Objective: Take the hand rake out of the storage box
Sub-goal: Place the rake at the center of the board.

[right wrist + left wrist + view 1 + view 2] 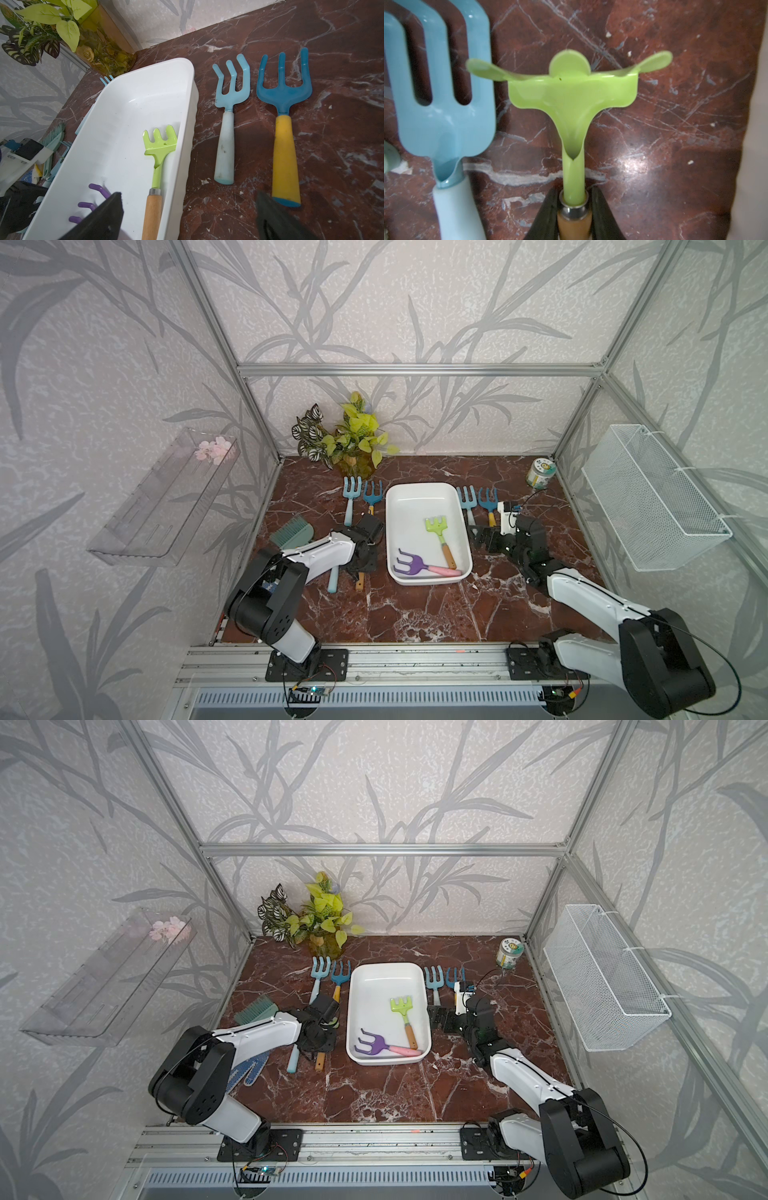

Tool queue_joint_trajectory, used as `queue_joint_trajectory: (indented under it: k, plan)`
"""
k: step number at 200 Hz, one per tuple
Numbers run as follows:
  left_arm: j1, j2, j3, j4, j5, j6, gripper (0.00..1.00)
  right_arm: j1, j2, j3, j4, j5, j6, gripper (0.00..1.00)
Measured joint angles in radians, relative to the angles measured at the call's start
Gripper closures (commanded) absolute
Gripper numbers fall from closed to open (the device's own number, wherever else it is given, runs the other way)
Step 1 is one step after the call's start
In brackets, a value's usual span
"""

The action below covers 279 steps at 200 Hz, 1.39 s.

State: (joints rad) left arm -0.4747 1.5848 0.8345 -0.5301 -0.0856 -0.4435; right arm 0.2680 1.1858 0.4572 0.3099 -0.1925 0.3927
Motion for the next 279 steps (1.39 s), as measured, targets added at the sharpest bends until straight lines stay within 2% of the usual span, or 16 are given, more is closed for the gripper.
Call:
queue_joint_trajectory:
  k: [27, 45, 75, 110, 144, 193, 218, 248, 279]
  plan:
    - [0.000, 0.000, 0.001, 0.000, -0.005, 0.004, 0.48, 0.000, 0.000, 0.000, 0.000, 0.000, 0.000, 0.01]
    - [0.000, -0.003, 0.002, -0.002, -0.011, 0.007, 0.39, 0.000, 0.000, 0.000, 0.000, 0.000, 0.000, 0.01]
    - [-0.001, -0.058, -0.002, -0.017, -0.018, 0.013, 0.38, 0.000, 0.003, 0.000, 0.000, 0.000, 0.000, 0.01]
    - [-0.001, -0.277, -0.006, 0.045, -0.017, 0.052, 0.34, 0.000, 0.014, 0.000, 0.000, -0.009, -0.001, 0.01]
    - [-0.002, -0.400, -0.048, 0.309, -0.010, 0.108, 0.15, 0.000, 0.014, 0.000, 0.000, -0.018, -0.001, 0.01]
    - [-0.002, -0.388, -0.139, 0.597, 0.039, 0.168, 0.00, 0.000, 0.022, 0.035, -0.018, -0.039, -0.011, 0.01]
    - [-0.002, -0.381, -0.224, 0.733, 0.062, 0.182, 0.00, 0.000, 0.064, 0.122, -0.090, -0.079, -0.027, 0.01]
    - [-0.002, -0.345, -0.262, 0.783, 0.089, 0.205, 0.00, 0.019, 0.106, 0.258, -0.229, -0.126, -0.047, 0.01]
    - [-0.002, -0.342, -0.264, 0.828, 0.119, 0.224, 0.00, 0.108, 0.112, 0.396, -0.399, -0.122, -0.069, 0.00]
